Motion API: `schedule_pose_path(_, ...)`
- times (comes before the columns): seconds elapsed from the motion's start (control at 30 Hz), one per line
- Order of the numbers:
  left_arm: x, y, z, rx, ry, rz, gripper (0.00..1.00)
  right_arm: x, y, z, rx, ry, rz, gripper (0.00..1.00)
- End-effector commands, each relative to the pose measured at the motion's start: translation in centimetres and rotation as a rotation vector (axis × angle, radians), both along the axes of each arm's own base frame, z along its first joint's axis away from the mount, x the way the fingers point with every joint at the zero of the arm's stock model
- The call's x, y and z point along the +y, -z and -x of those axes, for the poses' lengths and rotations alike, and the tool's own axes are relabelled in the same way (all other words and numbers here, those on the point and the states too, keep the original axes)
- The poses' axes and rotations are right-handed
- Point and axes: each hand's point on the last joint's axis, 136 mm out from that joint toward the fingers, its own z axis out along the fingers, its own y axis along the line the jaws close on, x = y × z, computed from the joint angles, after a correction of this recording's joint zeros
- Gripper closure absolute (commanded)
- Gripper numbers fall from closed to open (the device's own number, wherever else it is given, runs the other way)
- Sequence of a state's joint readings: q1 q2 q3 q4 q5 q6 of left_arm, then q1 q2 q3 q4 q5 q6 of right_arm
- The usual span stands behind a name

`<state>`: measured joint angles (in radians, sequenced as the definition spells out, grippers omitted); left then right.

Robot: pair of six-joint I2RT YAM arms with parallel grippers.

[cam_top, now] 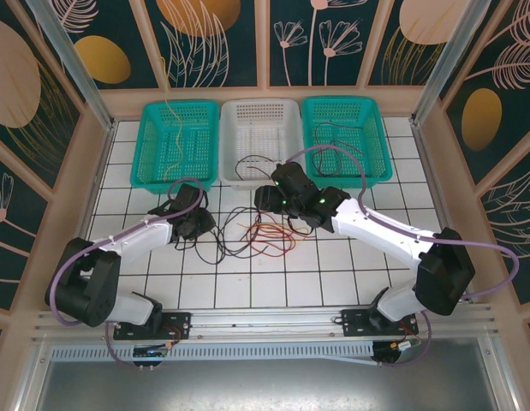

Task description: Untangle the cables

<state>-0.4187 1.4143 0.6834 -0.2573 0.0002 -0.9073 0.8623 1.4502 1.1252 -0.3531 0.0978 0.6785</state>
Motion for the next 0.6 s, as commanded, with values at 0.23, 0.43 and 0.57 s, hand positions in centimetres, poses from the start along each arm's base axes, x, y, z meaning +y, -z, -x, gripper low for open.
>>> schedule_pose_path(0.23,-0.1,-4.2,0.1,-0.101,0.05,0.028,1.0,0.4,-3.4,-0.4,-0.077,-0.009,-0.039,0.4)
schedule_pose_path(0.43,-1.9,-15.2,-0.7,-0.364,0.22,0.093,1.0,2.2,-7.0,0.1,-0.168,-0.112,-0.145,0.4)
schedule_pose_path(0.57,-3.5,-22.1,-0.4,-0.489,0.343,0.148,1.0,4.1,-10.0,1.0,-0.211,-0.215,-0.245,0.37)
